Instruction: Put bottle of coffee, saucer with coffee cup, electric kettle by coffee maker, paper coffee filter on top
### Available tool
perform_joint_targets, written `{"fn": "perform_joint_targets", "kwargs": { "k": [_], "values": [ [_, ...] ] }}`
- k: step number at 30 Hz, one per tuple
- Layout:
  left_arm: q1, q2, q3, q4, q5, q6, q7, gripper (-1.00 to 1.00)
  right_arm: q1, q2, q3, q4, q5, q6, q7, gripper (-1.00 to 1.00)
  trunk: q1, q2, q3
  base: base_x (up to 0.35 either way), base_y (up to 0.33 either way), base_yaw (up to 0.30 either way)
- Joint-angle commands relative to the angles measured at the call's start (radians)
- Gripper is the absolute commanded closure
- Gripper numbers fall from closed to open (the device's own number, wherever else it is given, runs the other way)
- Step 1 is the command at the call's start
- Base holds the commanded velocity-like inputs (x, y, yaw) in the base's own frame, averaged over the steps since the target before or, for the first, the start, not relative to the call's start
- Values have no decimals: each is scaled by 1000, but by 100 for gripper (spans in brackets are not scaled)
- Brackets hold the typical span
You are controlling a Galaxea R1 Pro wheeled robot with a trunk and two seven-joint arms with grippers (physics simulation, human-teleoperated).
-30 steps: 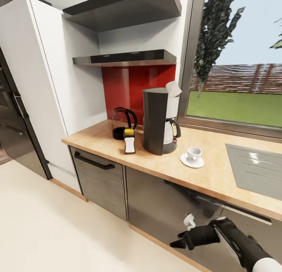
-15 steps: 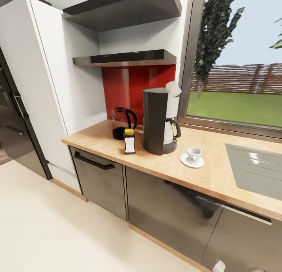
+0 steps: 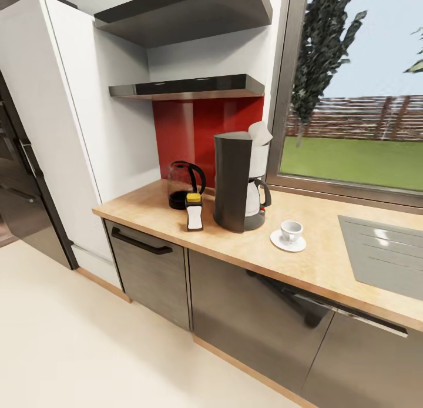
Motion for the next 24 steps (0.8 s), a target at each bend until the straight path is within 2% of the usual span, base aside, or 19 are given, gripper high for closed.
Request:
{"fn": "perform_joint_targets", "kwargs": {
  "k": [1,2,3,7,17,24],
  "values": [
    [-1,-1,8,1,-3,9,-4,-100,9,-1,8,4,-32,-31,-4,-100,0,-1,-1,0,0,0],
    [-1,-2,9,1,-3,9,-4,-100,18,-2,8,5,-51,-54,-11,-100,0,-1,-1,0,0,0],
    [-1,-4,11,1,-3,8,-4,-100,36,-4,9,6,-91,-109,-23,-100,0,-1,-1,0,0,0],
    [-1,-5,11,2,-3,7,-4,-100,51,-6,9,6,-122,-151,-27,-100,0,-1,-1,41,36,0],
    [-1,-6,8,2,-3,7,-4,-100,56,-6,8,6,-135,-166,-26,-100,0,-1,-1,179,158,0],
    [-1,-6,10,2,-3,7,-4,-100,56,-6,8,6,-137,-166,-25,-100,0,-1,-1,2,2,-270]
  ]
}}
